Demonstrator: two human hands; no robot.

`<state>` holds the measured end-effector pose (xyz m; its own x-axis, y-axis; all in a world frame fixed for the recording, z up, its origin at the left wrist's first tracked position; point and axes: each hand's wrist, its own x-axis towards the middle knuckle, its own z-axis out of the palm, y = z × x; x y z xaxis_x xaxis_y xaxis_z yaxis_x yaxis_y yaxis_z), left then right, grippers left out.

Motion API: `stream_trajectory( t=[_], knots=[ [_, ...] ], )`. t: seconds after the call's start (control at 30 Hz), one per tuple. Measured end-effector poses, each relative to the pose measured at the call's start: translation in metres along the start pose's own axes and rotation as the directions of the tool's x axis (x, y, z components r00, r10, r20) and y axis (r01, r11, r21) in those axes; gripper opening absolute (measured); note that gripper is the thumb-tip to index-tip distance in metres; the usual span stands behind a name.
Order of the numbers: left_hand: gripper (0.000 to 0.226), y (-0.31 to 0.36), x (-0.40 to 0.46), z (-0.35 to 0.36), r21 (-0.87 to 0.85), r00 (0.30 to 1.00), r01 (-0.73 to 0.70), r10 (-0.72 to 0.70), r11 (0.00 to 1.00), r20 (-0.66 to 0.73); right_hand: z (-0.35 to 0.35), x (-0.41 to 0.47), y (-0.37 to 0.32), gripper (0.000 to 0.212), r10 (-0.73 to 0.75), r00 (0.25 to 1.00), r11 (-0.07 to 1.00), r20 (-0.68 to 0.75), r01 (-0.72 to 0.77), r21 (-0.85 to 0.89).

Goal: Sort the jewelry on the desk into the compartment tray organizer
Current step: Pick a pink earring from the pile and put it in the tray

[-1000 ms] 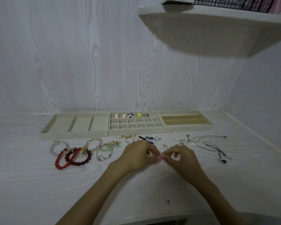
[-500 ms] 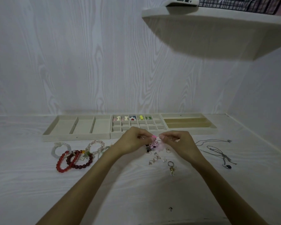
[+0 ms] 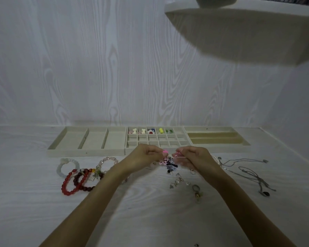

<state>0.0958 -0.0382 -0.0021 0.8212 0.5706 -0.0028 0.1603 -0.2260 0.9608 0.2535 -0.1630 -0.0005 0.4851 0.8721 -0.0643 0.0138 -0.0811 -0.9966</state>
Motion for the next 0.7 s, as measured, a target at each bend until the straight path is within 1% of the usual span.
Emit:
stream_trajectory(
  t=[0.13,0.17,0.2,0.23,0.27,0.3,0.37,0.4,0.47,0.5,0.53,0.7],
  knots=[
    [0.012,-0.001,-0.002,-0.007,0.024,1.000,-0.028,0.028,0.999,-0.007,-0.004,0.003,-0.005,0.041,0.039,0.998,0.988,0.052,-0.047,0.149],
    [0.012,0.001,-0.003,-0.012,0.037,0.999,-0.036,0.037,0.999,-0.019,-0.005,0.003,-0.006,0.043,0.052,0.994,0.985,0.099,-0.067,0.161],
    [0.013,0.002,-0.003,-0.018,0.035,0.998,-0.039,0.041,0.999,-0.042,-0.006,0.002,-0.008,0.044,0.059,0.986,0.988,0.159,-0.080,0.132],
    [0.015,0.005,-0.002,-0.026,0.027,0.996,-0.039,0.041,0.999,-0.075,-0.006,0.001,-0.010,0.043,0.064,0.974,0.996,0.218,-0.075,0.042],
    [0.016,0.007,-0.001,-0.036,0.030,0.992,-0.041,0.044,0.999,-0.119,-0.003,0.000,-0.011,0.041,0.076,0.961,0.995,0.267,-0.053,-0.090],
    [0.016,0.010,-0.001,-0.047,0.050,0.985,-0.047,0.054,0.998,-0.161,0.001,-0.001,-0.012,0.037,0.094,0.949,0.976,0.302,-0.028,-0.215],
    [0.018,0.017,0.000,-0.066,0.094,0.973,-0.057,0.076,0.994,-0.216,0.015,-0.001,-0.013,0.027,0.146,0.928,0.926,0.344,-0.005,-0.378],
    [0.019,0.020,0.001,-0.075,0.107,0.969,-0.056,0.080,0.993,-0.232,0.023,0.001,-0.012,0.024,0.170,0.924,0.880,0.343,0.014,-0.475],
    [0.018,0.022,0.002,-0.087,0.123,0.963,-0.049,0.079,0.991,-0.257,0.038,0.006,-0.010,0.017,0.188,0.933,0.741,0.307,0.070,-0.668],
    [0.018,0.021,0.001,-0.091,0.129,0.962,-0.044,0.076,0.991,-0.261,0.044,0.009,-0.008,0.017,0.187,0.937,0.701,0.295,0.083,-0.709],
    [0.018,0.019,0.000,-0.093,0.136,0.963,-0.041,0.075,0.990,-0.257,0.048,0.012,-0.006,0.017,0.180,0.939,0.685,0.293,0.094,-0.722],
    [0.008,0.002,-0.005,-0.096,0.150,0.976,-0.015,0.047,0.989,-0.215,0.050,0.025,-0.019,0.013,0.123,0.924,0.634,0.362,0.208,-0.745]
  ],
)
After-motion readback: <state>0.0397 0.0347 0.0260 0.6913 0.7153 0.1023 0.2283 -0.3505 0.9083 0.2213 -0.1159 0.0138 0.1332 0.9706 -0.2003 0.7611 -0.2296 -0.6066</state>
